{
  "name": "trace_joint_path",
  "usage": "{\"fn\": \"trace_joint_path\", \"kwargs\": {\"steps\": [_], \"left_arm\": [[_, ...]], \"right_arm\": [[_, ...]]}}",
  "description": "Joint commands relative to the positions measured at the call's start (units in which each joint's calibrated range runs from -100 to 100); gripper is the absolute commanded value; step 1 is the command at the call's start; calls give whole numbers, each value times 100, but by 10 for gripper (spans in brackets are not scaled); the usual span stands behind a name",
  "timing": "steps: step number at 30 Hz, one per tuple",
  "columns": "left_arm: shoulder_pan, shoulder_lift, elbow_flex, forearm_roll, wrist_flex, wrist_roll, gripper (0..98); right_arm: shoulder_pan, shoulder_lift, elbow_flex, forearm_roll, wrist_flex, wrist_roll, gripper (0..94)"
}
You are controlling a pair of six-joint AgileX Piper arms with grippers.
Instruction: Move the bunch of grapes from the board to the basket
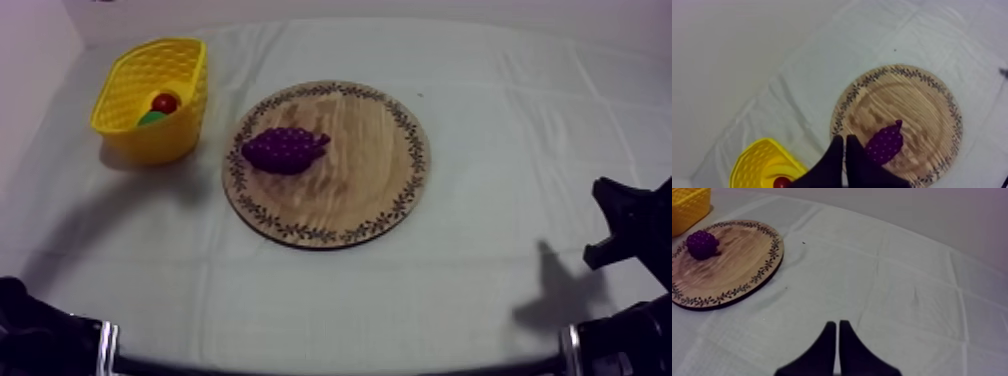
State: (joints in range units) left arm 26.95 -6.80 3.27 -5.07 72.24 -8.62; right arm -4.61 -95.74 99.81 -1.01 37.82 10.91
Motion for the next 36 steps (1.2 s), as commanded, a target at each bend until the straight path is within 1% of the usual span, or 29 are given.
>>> {"fn": "trace_joint_path", "kwargs": {"steps": [1,5,9,16,21,23,24,26,30,33,34,36], "left_arm": [[75,371,-20,-20,55,-57,0],[208,803,-51,-85,153,-134,0],[286,1163,-169,-111,185,-152,0],[315,1589,-239,-92,194,-188,0],[264,1739,-257,-30,218,-270,2],[253,1763,-270,-29,235,-295,32],[247,1770,-274,-30,264,-299,67],[228,1774,-275,-34,351,-284,183],[173,1741,-235,-22,625,-309,483],[141,1688,-155,-22,969,-460,737],[136,1663,-126,-25,1076,-517,803],[126,1608,-77,-27,1243,-600,883]], "right_arm": [[2,-1,-3,1,0,1,4],[2,-1,-3,1,0,1,4],[2,-1,-3,1,0,1,4],[2,-1,-3,1,0,1,4],[2,-1,-3,1,0,1,4],[2,-1,-3,1,0,1,4],[2,-1,-3,1,0,1,4],[2,-1,-3,1,0,1,4],[2,-1,-3,1,0,1,4],[2,-1,-3,1,0,1,4],[2,-1,-3,1,0,1,4],[2,-1,-3,1,0,1,4]]}}
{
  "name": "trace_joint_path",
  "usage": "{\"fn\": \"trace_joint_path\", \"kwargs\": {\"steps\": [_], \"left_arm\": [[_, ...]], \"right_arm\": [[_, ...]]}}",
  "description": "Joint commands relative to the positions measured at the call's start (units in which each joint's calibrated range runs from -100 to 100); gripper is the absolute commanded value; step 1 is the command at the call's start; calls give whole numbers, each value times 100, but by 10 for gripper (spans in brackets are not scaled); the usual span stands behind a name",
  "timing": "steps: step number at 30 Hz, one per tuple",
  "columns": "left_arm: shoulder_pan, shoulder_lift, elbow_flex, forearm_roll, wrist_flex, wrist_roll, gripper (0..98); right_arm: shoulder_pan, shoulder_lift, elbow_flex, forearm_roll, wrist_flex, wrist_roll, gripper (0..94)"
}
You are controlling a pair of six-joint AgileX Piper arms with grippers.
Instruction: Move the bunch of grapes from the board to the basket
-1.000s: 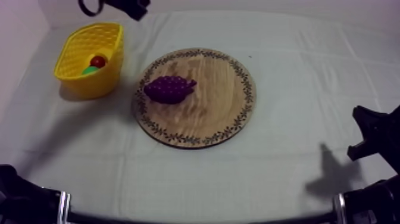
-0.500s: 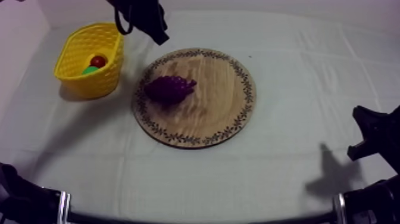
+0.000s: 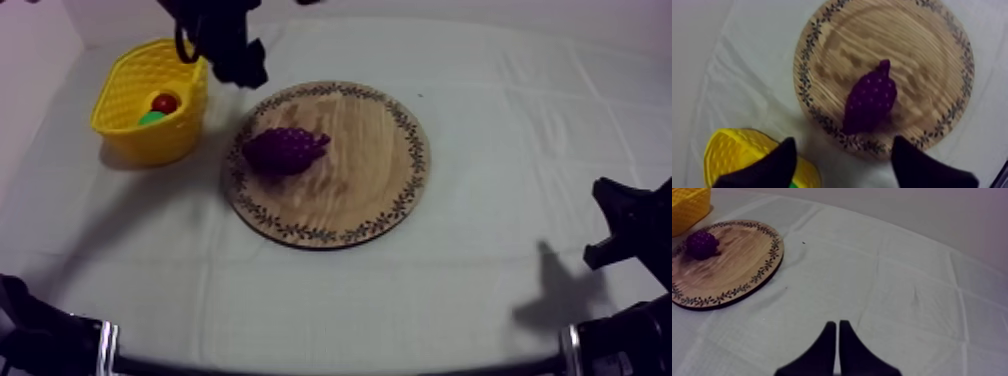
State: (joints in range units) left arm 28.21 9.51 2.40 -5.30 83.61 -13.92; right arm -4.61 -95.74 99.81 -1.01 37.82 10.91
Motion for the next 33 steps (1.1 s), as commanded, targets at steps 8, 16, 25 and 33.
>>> {"fn": "trace_joint_path", "kwargs": {"steps": [8,16,25,33], "left_arm": [[-2,-188,318,27,268,-255,957],[10,-12,952,51,-614,-228,961],[13,542,1524,5,-1950,-210,957],[15,1058,1740,-2,-2853,-349,953]], "right_arm": [[2,-1,-3,1,0,1,4],[2,-1,-3,1,0,1,4],[2,-1,-3,1,0,2,4],[2,-1,-3,1,0,1,4]]}}
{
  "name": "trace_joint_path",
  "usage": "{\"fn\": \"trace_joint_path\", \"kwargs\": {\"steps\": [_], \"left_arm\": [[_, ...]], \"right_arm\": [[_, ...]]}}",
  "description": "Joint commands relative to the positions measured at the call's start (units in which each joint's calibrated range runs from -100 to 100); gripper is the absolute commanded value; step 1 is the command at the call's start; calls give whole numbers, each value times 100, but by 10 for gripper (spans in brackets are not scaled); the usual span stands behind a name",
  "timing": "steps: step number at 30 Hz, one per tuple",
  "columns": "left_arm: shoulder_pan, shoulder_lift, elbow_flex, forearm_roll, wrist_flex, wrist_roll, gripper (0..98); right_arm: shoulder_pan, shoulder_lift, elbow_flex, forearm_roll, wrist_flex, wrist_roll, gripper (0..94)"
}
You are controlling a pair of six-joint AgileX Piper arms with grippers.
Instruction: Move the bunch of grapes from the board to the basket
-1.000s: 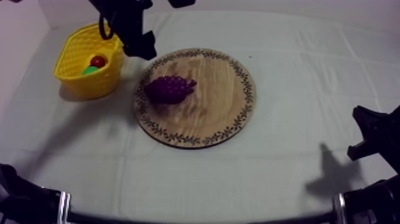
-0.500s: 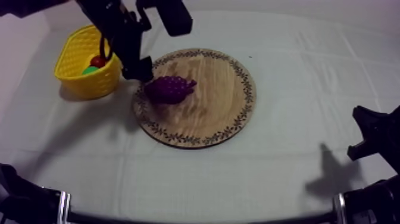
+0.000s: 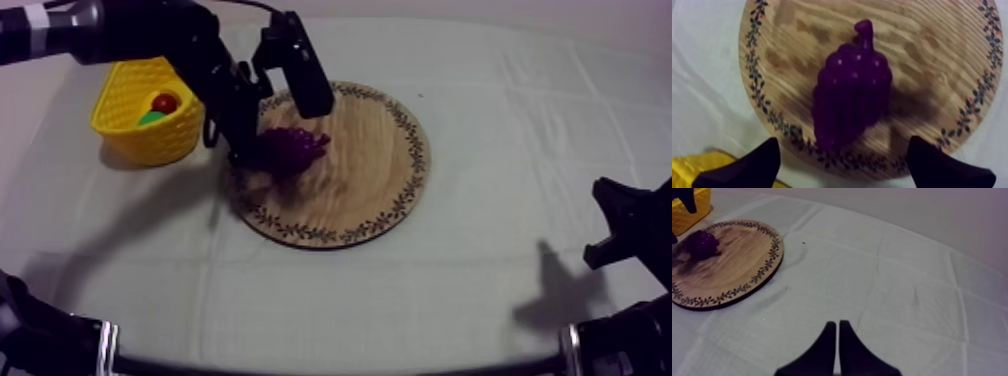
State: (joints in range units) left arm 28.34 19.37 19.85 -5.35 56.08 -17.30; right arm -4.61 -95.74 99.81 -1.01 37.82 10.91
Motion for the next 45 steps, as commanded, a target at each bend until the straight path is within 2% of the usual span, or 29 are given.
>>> {"fn": "trace_joint_path", "kwargs": {"steps": [1,14,21,25,29,32,45], "left_arm": [[3,140,-20,5,-168,-24,951],[13,925,-255,-16,-684,-86,934],[32,1153,-376,-7,-810,-80,881],[35,1205,-403,6,-910,-47,796],[14,1238,-427,68,-1040,-93,621],[-14,1254,-439,111,-1086,-154,525],[-88,769,-279,160,-858,-176,450]], "right_arm": [[2,-1,-3,1,0,1,4],[2,-1,-3,1,0,1,4],[2,-1,-3,1,0,1,4],[2,-1,-3,1,0,1,4],[2,-1,-3,1,0,1,4],[2,-1,-3,1,0,1,4],[2,-1,-3,1,0,1,4]]}}
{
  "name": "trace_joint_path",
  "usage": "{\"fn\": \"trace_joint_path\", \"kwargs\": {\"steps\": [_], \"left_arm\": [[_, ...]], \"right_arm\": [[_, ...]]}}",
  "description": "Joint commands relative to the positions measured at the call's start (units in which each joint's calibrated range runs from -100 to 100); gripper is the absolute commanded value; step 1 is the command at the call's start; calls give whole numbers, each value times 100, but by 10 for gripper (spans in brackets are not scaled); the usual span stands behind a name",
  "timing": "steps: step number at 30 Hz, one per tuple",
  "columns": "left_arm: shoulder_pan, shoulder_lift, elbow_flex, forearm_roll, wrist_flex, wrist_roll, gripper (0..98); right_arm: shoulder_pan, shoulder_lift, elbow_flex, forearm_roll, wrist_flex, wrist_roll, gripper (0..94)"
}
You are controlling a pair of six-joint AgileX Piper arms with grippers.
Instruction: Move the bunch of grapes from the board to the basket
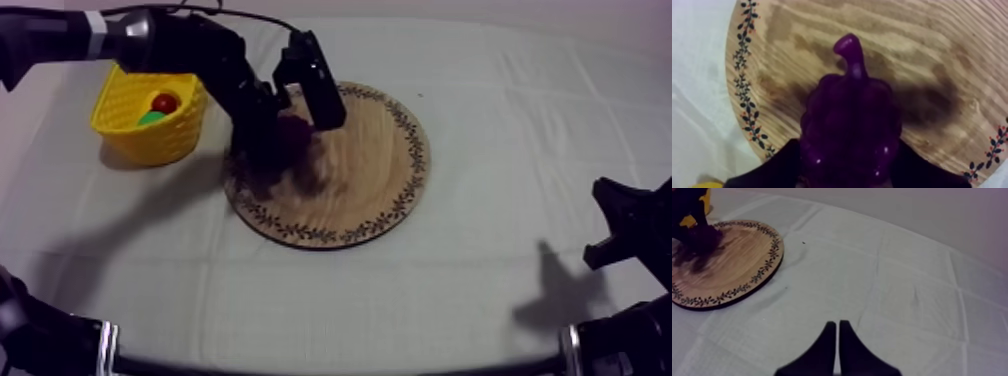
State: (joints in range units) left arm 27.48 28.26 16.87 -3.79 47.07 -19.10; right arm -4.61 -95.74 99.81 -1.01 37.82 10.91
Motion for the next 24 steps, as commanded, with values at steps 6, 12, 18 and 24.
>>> {"fn": "trace_joint_path", "kwargs": {"steps": [6,12,18,24], "left_arm": [[-97,-886,412,18,374,-58,443],[-275,-1797,936,22,958,-80,443],[-366,-2669,1317,-38,1449,33,463],[-389,-3102,999,-94,1686,401,474]], "right_arm": [[2,-1,-3,1,0,1,4],[2,-1,-3,1,0,1,4],[2,-1,-3,1,0,1,4],[2,-1,-3,1,0,2,4]]}}
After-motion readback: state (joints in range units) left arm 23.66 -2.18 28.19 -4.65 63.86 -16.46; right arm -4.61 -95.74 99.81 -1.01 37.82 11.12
